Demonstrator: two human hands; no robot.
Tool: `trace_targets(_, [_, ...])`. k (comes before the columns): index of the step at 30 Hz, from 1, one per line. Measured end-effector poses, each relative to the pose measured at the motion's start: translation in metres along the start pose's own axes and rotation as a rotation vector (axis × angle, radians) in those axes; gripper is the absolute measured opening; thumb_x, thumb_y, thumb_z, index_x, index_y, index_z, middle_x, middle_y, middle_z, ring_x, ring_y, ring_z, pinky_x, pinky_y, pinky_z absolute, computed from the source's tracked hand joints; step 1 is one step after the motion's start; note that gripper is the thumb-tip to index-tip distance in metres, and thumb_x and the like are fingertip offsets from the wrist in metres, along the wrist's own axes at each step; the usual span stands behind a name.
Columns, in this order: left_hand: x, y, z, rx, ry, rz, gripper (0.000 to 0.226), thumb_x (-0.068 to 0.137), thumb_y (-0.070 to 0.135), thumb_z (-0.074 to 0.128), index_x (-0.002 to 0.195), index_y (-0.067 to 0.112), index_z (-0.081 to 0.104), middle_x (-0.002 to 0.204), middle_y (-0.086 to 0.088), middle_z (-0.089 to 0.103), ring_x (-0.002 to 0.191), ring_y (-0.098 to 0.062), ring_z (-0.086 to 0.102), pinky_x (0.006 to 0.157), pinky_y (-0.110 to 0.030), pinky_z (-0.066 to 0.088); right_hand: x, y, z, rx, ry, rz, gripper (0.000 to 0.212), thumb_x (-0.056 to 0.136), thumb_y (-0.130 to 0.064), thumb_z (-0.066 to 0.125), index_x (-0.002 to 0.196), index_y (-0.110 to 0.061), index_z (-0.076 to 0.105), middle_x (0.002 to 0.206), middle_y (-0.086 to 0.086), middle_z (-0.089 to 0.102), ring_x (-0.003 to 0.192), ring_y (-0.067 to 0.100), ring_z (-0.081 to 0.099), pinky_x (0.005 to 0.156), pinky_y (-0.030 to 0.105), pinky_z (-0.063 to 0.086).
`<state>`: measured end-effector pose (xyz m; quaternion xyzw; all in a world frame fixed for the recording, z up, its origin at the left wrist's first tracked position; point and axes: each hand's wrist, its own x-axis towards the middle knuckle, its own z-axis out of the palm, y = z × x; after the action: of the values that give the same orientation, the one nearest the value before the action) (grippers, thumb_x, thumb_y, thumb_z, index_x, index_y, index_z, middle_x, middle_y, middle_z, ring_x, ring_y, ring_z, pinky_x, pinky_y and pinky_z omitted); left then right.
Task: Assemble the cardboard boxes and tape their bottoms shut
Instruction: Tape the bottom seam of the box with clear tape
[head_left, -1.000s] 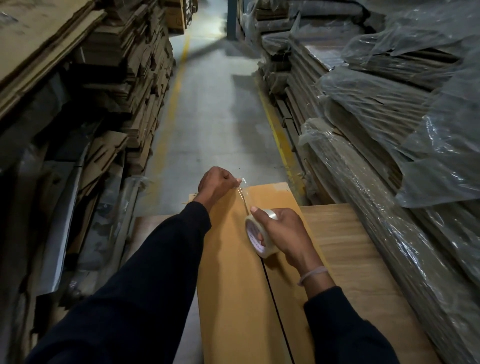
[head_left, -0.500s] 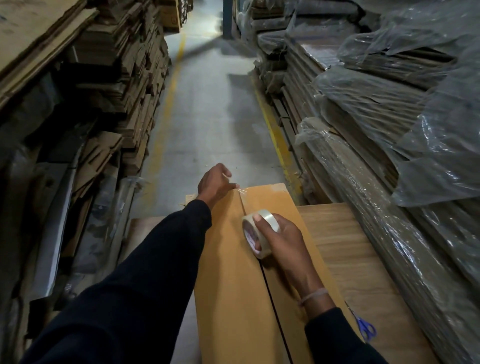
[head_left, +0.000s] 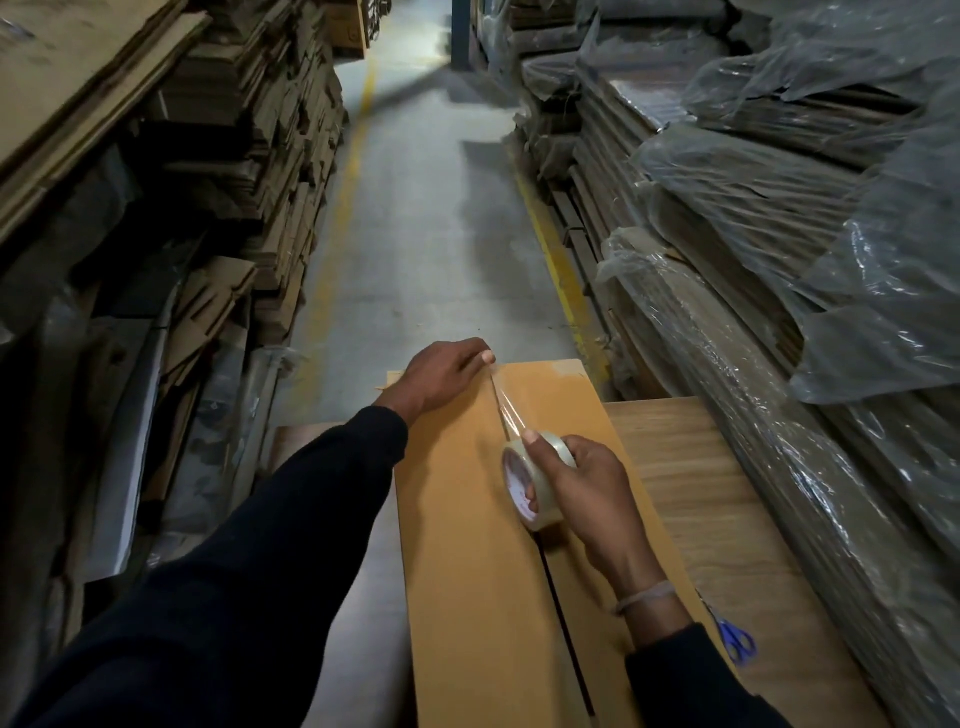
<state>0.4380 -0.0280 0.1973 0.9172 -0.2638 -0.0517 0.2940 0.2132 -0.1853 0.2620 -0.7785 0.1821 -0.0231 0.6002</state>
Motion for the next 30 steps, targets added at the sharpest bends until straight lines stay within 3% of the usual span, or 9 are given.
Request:
trace_targets(4, [0.004,0.0,-0.002,-0.007,-0.037,0.037,0.034,0.11,0.043,0.049,0.131,0.028,0.072,0.13,0.0,0.073,0.116,-0.023,0.066,0.101,-0.041,0.049,-0.007,0.004,-0.002,0.154,-0.042,0.0,0.029,0.104,-0.034,0.065,0.095,-0.008,0.074,0.08,0.008,0.075,0.072,0.014,0.067,0.067,0.026,0.053])
trace_targets(8, [0.008,-0.005,0.003,0.093,-0.017,0.025,0.042,0.112,0.046,0.043,0.144,0.03,0.064,0.138,-0.003,0.069,0.125,-0.027,0.063,0.113,-0.046,0.037,-0.008,0.009,-0.004,0.194,-0.071,-0.016,0.018,0.106,-0.024,0.062,0.101,-0.012,0.074,0.087,0.007,0.075,0.081,0.016,0.068,0.076,0.034,0.053])
trace_targets(15, [0.014,0.006,0.006,0.109,-0.005,-0.002,0.043,0.112,0.049,0.038,0.139,0.032,0.066,0.135,-0.001,0.069,0.125,-0.025,0.06,0.103,-0.041,0.027,0.015,-0.007,0.004,0.119,-0.01,-0.01,0.026,0.103,-0.04,0.065,0.093,-0.018,0.076,0.085,0.011,0.077,0.078,0.024,0.071,0.083,0.051,0.06])
trace_targets(18, [0.014,0.009,0.009,0.168,0.02,-0.009,0.046,0.107,0.06,0.043,0.135,0.035,0.068,0.129,0.0,0.071,0.121,-0.024,0.061,0.094,-0.038,0.024,0.018,-0.009,0.004,0.093,-0.01,0.003,0.032,0.104,-0.037,0.064,0.088,-0.012,0.077,0.076,0.013,0.076,0.069,0.022,0.07,0.073,0.041,0.06])
trace_targets(21, [0.015,0.01,0.009,0.216,0.0,-0.041,0.052,0.102,0.065,0.049,0.143,0.036,0.063,0.137,0.002,0.067,0.127,-0.023,0.057,0.099,-0.039,0.024,0.007,-0.012,0.002,0.033,-0.02,0.007,0.044,0.106,-0.033,0.061,0.074,-0.005,0.074,0.068,0.014,0.074,0.058,0.017,0.068,0.063,0.024,0.054])
trace_targets(24, [0.016,0.011,0.009,0.249,-0.015,-0.042,0.055,0.103,0.066,0.045,0.147,0.034,0.058,0.141,0.002,0.065,0.13,-0.024,0.055,0.104,-0.041,0.026,-0.007,-0.009,-0.004,0.032,-0.015,0.033,0.048,0.105,-0.037,0.064,0.072,-0.003,0.074,0.065,0.014,0.073,0.055,0.015,0.066,0.056,0.017,0.05])
trace_targets(26, [0.012,0.009,0.014,0.308,-0.02,-0.022,0.059,0.107,0.062,0.037,0.156,0.032,0.047,0.154,0.002,0.056,0.144,-0.025,0.044,0.114,-0.046,0.024,-0.014,-0.006,-0.005,0.064,-0.007,0.03,0.044,0.104,-0.038,0.066,0.079,-0.002,0.075,0.068,0.013,0.074,0.057,0.014,0.067,0.056,0.017,0.05])
trace_targets(28, [0.006,0.006,0.02,0.383,-0.045,0.033,0.063,0.111,0.057,0.024,0.166,0.027,0.026,0.172,0.0,0.027,0.161,-0.028,0.015,0.128,-0.052,0.009,-0.02,-0.002,-0.006,0.127,-0.018,0.021,0.034,0.104,-0.036,0.067,0.088,-0.007,0.077,0.075,0.013,0.076,0.064,0.013,0.069,0.06,0.02,0.052])
trace_targets(30, [-0.004,0.004,0.025,0.415,-0.075,0.147,0.068,0.109,0.058,0.013,0.169,0.025,0.013,0.176,-0.001,0.005,0.162,-0.029,-0.006,0.13,-0.052,-0.003,-0.027,0.001,-0.009,0.208,-0.053,0.026,0.025,0.107,-0.03,0.062,0.099,-0.011,0.077,0.085,0.012,0.077,0.074,0.016,0.07,0.067,0.025,0.055])
